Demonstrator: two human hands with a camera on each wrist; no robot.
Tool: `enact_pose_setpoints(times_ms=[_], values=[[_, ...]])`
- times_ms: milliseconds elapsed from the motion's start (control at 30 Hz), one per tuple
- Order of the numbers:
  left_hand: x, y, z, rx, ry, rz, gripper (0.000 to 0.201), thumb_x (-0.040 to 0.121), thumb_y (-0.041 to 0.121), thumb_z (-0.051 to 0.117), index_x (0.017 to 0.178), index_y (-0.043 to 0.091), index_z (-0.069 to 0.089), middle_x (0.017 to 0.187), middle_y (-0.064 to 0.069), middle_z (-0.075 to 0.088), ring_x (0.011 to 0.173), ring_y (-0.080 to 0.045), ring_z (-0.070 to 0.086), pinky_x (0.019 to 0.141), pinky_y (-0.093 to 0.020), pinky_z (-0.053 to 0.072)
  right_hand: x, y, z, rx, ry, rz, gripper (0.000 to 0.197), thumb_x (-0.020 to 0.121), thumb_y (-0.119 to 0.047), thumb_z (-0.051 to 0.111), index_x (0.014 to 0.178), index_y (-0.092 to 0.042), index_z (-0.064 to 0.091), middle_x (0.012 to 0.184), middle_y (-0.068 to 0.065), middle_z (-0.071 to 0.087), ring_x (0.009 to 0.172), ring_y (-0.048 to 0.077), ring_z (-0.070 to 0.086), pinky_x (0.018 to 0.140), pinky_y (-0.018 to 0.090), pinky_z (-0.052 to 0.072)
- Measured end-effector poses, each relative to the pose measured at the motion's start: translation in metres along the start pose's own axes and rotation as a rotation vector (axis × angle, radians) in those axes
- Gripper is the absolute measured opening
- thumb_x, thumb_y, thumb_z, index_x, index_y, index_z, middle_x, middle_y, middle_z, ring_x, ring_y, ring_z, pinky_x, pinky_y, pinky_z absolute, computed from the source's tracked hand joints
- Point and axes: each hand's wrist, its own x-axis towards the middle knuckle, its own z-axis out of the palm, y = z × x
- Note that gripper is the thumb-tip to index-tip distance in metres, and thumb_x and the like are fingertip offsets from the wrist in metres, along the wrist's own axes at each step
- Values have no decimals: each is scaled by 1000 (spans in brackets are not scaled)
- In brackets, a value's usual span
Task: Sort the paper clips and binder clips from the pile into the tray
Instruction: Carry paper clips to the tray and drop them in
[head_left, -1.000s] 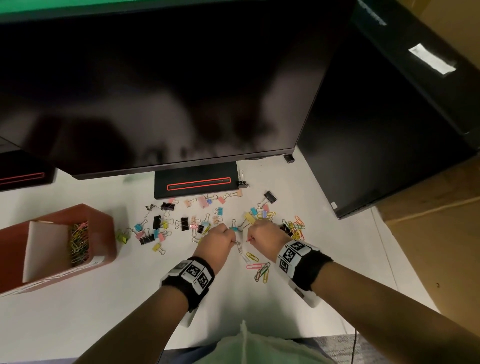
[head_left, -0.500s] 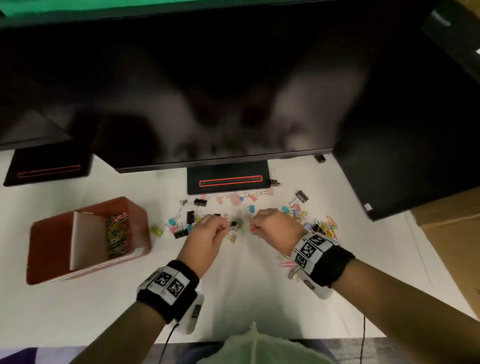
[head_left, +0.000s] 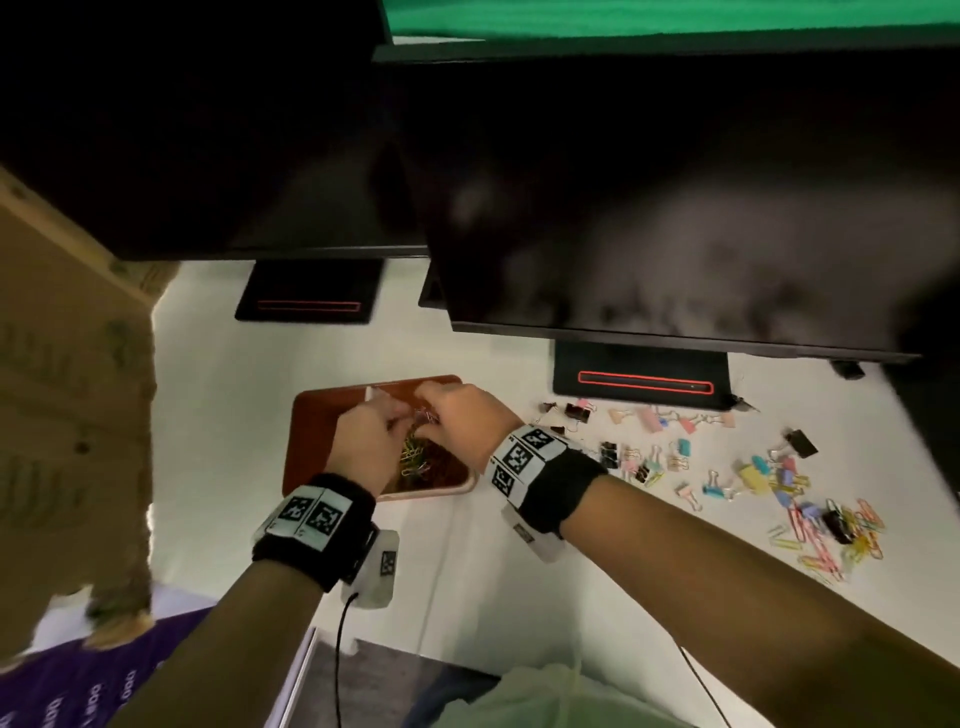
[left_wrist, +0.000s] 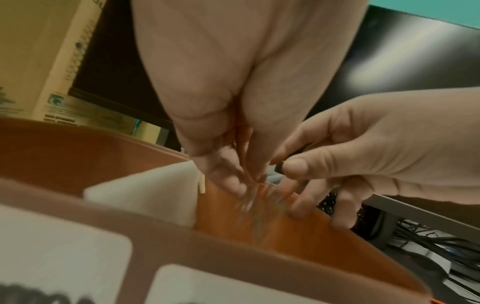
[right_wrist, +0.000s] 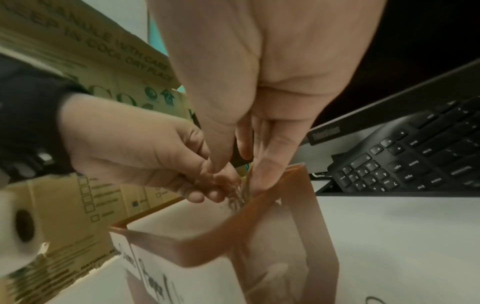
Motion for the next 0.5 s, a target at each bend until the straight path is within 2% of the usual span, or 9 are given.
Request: enact_pose_setpoints(times_ms=[133, 200, 267, 367, 500], values=[[-6, 11, -4, 43, 33, 158, 31, 86, -1, 48, 111, 10, 64, 107, -13, 64, 100, -27, 58, 91, -27, 40, -12, 9, 2, 74, 112, -65, 38, 91, -26, 58, 127, -15, 51, 123, 11, 58, 110, 27, 58, 95, 39, 48], [-14, 27, 1, -15, 34, 311, 30, 86, 0, 52, 111, 12, 64, 105, -7, 64, 94, -19, 59, 90, -23, 43, -35, 26, -3, 76, 175, -82, 36, 91, -30, 58, 124, -17, 54, 117, 9, 59, 105, 26, 59, 89, 38, 50], [-21, 46, 15, -76, -23, 438, 27, 87, 2, 54, 110, 12, 63, 102, -2, 63, 89, -11, 58, 86, -20, 44, -67, 52, -10, 42, 242, -58, 33, 90, -32, 59, 118, -15, 59, 109, 9, 61, 101, 27, 59, 84, 39, 51], [-32, 81, 50, -151, -169, 530, 26, 89, 9, 54, 113, 18, 60, 102, 5, 57, 85, -7, 56, 78, -20, 47, -124, 106, -21, -15, 277, 106, 30, 87, -33, 63, 111, -15, 63, 104, 7, 61, 99, 26, 59, 82, 35, 49], [-54, 129, 112, -99, -417, 637, 28, 88, 22, 58, 116, 26, 55, 103, 12, 49, 87, -3, 53, 78, -20, 44, -213, 178, -36, -98, 142, 364, 34, 87, -34, 62, 118, -21, 58, 110, 2, 57, 100, 21, 57, 87, 35, 49]])
